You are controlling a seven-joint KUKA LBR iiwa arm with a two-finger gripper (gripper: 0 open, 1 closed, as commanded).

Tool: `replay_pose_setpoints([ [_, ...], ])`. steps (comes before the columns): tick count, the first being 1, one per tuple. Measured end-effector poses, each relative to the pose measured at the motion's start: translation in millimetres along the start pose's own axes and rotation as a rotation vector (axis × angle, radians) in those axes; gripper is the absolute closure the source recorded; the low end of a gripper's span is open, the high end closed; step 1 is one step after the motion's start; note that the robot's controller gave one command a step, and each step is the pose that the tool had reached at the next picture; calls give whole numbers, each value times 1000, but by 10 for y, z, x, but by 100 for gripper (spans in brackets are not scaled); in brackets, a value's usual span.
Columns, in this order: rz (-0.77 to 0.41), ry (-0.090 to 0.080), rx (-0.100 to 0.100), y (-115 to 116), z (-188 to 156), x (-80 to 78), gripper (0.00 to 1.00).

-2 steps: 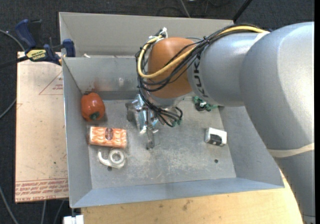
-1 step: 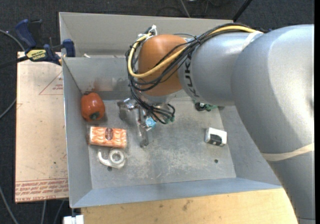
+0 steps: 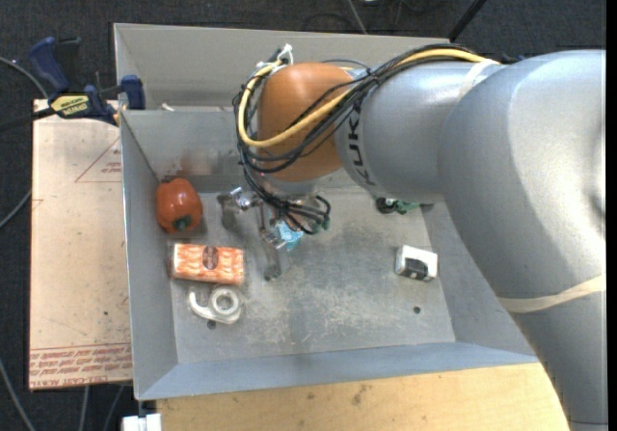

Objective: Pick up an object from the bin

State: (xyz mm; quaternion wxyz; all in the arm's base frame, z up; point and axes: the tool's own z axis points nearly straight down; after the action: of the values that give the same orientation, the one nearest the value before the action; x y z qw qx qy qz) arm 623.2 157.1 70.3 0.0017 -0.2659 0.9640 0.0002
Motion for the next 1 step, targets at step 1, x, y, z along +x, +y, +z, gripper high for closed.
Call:
replay_pose_setpoints([
  [1,-128,-1,-1,-18,0,37,0],
])
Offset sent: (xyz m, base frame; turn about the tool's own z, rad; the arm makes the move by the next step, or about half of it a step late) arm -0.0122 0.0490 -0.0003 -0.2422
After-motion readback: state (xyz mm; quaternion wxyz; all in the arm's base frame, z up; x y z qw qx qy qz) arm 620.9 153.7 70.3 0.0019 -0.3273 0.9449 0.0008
